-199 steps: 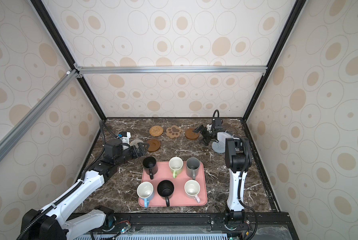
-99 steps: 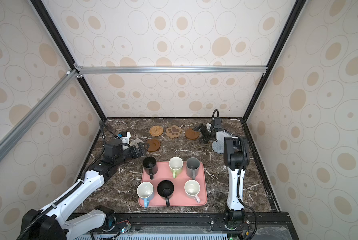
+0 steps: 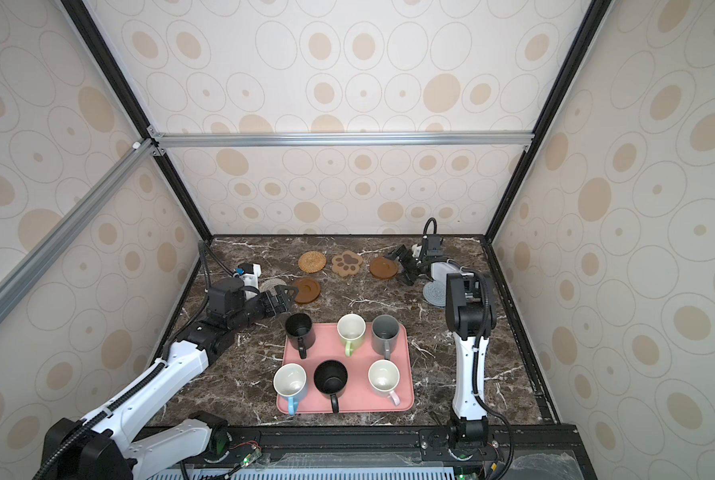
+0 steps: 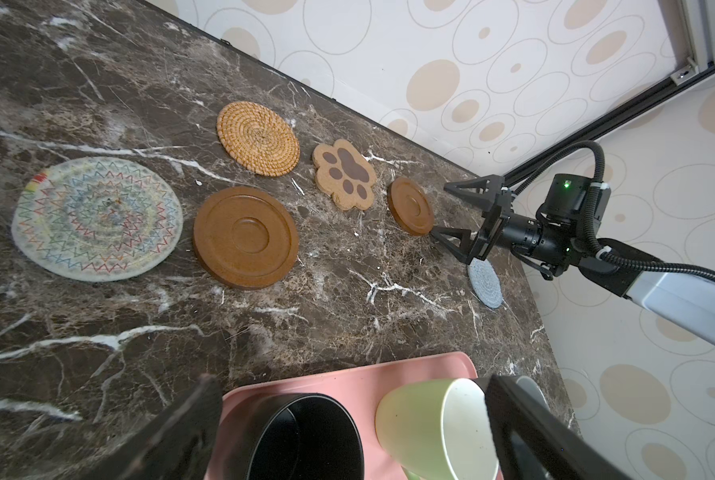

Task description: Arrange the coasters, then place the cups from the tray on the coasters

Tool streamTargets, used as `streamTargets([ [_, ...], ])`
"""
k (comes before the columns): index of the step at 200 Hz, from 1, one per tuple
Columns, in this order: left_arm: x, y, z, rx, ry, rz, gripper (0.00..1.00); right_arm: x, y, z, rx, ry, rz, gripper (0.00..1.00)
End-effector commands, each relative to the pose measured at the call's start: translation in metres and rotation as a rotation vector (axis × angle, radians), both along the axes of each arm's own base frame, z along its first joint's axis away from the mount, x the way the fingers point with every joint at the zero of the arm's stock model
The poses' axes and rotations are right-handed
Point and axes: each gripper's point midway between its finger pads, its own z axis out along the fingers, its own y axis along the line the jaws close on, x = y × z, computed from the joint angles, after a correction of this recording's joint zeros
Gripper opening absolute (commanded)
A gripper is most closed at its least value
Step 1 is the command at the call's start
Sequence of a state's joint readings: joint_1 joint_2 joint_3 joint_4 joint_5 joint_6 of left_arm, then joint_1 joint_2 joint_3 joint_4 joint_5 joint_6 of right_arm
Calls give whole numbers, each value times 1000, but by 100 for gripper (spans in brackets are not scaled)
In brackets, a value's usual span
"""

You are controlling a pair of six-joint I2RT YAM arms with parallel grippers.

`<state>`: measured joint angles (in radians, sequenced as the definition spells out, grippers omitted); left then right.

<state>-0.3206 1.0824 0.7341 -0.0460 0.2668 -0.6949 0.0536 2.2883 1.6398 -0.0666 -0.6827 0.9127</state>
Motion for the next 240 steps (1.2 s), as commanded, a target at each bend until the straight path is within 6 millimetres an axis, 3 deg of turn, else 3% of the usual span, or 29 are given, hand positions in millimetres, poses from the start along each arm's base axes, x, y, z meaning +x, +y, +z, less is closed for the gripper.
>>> streamTargets([
  [1,-1,2,9,-10,-15,14,100,1,-2,-17,-2,44,-16,100],
  [143,2,0,5,1,-3,0,100,6,1,-9,4,30,-12,100],
  [188,8,-5,3,31,14,-31,100,4,-5,24,-66,-25,19,100],
  [240,26,-14,-10,111,67,-93,100,-14,-26,80,-168,-96,76,100],
])
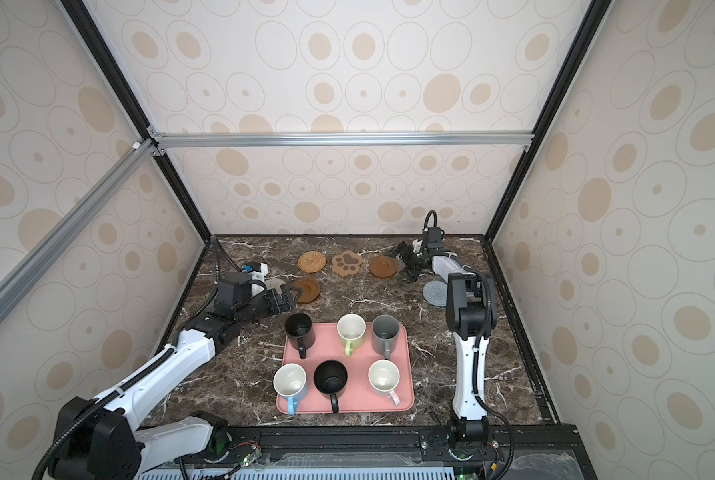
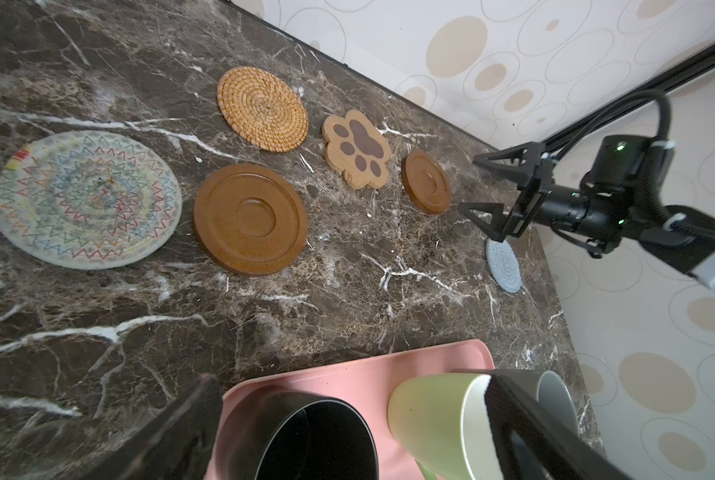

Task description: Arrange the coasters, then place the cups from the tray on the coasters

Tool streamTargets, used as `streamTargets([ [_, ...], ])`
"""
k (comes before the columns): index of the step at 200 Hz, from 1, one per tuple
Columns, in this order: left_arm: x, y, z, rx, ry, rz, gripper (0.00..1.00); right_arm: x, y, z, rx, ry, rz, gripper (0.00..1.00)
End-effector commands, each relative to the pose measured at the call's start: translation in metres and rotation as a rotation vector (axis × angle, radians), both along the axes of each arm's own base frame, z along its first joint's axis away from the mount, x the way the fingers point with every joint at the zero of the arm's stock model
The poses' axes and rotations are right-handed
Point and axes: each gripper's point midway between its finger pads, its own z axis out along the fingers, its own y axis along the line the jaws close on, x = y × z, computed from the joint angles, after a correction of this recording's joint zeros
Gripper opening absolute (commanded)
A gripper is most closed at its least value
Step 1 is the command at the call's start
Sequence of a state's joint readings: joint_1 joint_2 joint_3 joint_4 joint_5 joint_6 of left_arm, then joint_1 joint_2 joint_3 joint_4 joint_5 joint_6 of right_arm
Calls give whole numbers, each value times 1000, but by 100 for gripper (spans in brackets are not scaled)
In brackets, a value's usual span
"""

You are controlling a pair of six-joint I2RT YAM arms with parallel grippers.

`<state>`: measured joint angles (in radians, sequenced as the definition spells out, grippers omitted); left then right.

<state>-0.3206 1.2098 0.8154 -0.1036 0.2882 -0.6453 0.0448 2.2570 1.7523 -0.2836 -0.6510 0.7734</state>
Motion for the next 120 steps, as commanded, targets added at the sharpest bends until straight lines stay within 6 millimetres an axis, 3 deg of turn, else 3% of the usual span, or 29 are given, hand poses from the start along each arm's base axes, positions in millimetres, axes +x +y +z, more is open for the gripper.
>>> streamTargets([
  [1,12,-6,9,51,-11,-54,100,-12,-16,54,-73,-80,28,100],
  [27,26,-10,-3,107,37,-79,100,-37,-19,74,-124,-109,77,100],
  [68,47,-9,-25,225,117,-103,100,-93,-22,91,-195,-127,161,100],
  [120,81,35,-53,303,206,-12,100,-155,-30,109,-282,-161,212,100],
])
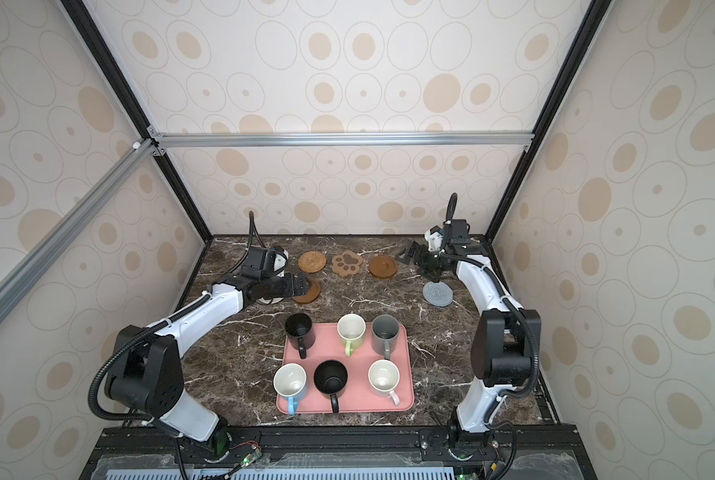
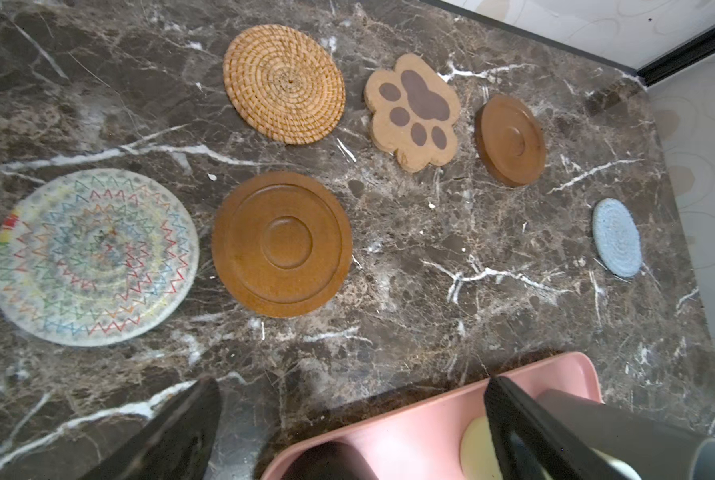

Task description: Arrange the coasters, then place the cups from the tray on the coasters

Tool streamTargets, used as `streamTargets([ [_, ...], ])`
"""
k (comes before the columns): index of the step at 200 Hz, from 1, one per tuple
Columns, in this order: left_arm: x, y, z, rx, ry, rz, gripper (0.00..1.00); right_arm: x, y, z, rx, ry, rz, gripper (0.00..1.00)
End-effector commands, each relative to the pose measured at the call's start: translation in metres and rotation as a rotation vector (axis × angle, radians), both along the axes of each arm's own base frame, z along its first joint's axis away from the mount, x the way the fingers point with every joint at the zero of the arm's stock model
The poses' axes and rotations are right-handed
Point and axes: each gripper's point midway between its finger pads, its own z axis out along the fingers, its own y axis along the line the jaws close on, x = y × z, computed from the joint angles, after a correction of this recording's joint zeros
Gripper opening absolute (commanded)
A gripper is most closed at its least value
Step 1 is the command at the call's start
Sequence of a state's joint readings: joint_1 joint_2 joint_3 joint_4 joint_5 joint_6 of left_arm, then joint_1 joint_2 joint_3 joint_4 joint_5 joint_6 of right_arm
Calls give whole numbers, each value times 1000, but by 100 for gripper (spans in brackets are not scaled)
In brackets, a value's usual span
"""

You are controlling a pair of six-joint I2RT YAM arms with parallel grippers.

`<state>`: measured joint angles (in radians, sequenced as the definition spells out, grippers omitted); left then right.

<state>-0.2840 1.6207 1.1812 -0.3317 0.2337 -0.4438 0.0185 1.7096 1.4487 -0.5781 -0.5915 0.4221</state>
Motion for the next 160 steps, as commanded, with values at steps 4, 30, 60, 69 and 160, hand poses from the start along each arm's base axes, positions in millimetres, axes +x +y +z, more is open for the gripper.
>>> streamTargets([
  [4,15,33,-10,61,33,41,100,-35,-5,5,-74,-5,44,100],
  [30,30,43,-19,53,44,33,100,-52,-9,17,-106,-35,40,100],
  [60,42,48,-34,35,74,12,100,-68,-14,27,-131,-67,27,100],
  [69,45,47,-37,41,80,-7,100,-72,-16,29,-142,-73,22,100],
  [160,52,61,-82,213,175,-29,100,-98,-24,33,-188,-98,-2,100],
])
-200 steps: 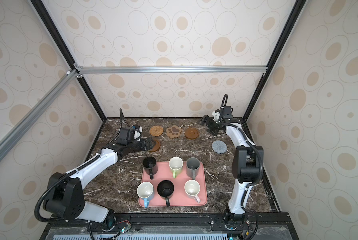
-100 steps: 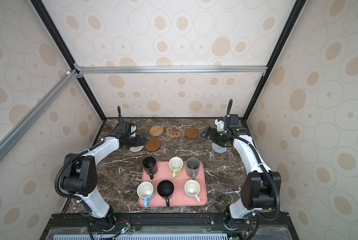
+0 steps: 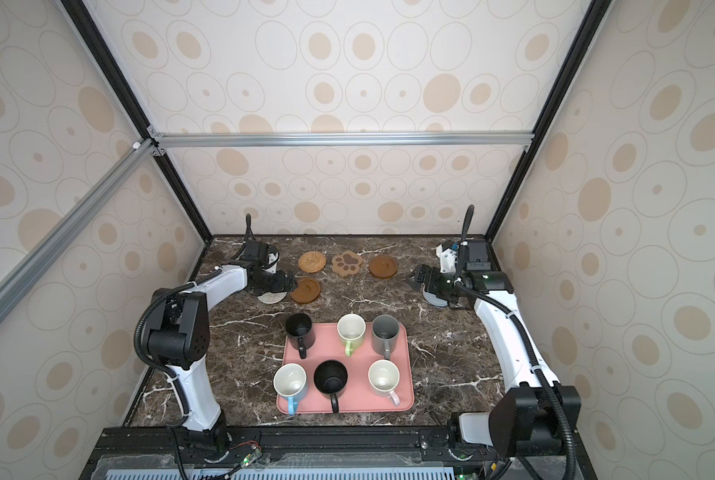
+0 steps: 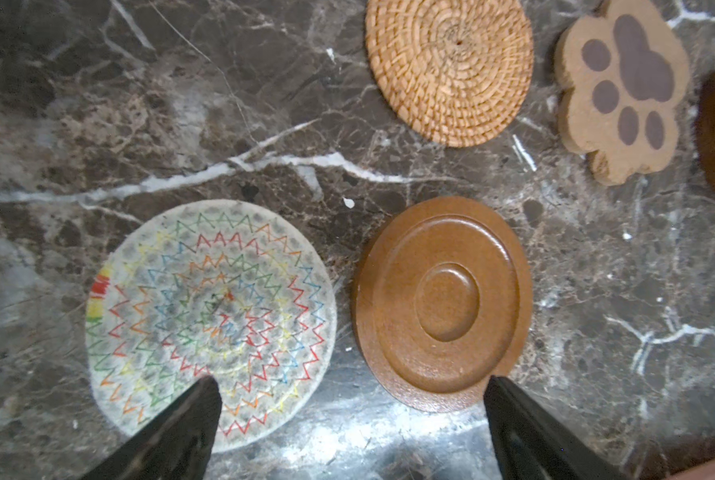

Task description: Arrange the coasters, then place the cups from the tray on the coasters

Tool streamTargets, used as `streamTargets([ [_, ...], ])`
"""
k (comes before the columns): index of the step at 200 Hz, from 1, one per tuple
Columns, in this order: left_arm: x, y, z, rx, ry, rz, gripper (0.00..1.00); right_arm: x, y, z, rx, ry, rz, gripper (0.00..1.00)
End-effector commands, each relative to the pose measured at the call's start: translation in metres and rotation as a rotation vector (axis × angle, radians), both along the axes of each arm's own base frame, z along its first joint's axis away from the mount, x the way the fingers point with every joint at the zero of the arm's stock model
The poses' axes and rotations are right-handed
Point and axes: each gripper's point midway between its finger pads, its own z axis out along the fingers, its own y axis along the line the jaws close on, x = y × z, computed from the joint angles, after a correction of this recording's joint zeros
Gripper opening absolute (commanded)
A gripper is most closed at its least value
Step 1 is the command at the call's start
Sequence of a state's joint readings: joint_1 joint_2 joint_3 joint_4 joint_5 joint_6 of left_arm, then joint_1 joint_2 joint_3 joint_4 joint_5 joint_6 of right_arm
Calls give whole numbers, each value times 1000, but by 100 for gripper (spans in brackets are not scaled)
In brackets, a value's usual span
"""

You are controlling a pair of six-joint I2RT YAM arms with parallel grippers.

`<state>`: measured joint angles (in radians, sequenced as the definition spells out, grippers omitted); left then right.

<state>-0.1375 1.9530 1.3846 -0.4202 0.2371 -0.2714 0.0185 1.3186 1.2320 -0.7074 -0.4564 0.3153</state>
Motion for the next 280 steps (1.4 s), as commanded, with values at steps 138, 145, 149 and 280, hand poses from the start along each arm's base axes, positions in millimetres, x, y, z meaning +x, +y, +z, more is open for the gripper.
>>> streamTargets([
  [138,12,-2,-28,229,40,-85,97,-15,-3,-9,-12,19,-18,100],
  [145,10,-4,-31,234,47,-91,97,-15,-3,-10,-12,21,-21,100],
  [149,10,-5,-32,235,49,-93,97,-15,-3,-10,-11,21,-22,100],
  [280,-13,-54,-67,240,100,-177,87,-16,-4,-15,4,23,-43,100],
])
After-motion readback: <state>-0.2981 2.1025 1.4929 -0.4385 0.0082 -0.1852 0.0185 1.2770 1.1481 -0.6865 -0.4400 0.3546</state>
